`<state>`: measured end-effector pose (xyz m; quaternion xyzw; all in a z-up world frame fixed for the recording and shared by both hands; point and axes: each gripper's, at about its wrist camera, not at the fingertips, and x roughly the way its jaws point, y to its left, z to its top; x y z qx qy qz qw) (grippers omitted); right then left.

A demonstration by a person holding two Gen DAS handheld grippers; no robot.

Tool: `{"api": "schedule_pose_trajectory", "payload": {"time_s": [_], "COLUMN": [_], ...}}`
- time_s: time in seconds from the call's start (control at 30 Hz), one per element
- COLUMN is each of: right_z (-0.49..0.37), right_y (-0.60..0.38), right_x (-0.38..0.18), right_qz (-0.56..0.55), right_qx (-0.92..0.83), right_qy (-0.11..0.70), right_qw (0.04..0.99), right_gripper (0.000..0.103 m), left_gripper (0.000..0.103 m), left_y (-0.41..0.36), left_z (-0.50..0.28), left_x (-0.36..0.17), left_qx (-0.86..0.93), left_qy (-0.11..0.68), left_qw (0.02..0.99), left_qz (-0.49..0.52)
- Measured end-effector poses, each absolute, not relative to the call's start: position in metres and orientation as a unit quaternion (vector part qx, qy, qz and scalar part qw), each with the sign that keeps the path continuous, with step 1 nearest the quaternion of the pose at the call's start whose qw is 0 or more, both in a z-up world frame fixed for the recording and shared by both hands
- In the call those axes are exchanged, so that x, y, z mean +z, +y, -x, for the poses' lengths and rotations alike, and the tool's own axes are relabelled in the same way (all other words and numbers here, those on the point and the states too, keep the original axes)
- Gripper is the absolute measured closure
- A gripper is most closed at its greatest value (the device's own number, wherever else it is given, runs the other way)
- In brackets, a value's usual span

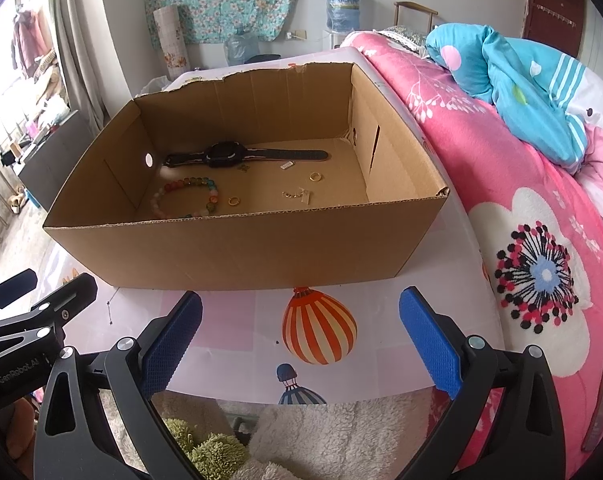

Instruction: Organize jewelry

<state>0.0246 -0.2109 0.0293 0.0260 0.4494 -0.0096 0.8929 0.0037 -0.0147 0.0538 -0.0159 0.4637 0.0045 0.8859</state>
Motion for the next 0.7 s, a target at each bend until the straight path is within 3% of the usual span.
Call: {"api": "schedule_pose_trajectory", "payload": {"time_s": [0.7], "right_z": [-0.0226], "right_y": [-0.2136], "right_x": [0.0282], "right_qz": [-0.031], "right_qx": [-0.011], "right_qy": [0.452], "right_qw": [0.891], "right_gripper": [0.007], "left_gripper": [0.008], "left_y": [-0.0167], "left_z": [-0.0045], "left_x": [0.0546], "left_qx": [0.006], "left_qy": [0.465], "left_qw": [0.885], "left_qz": [0.017]}}
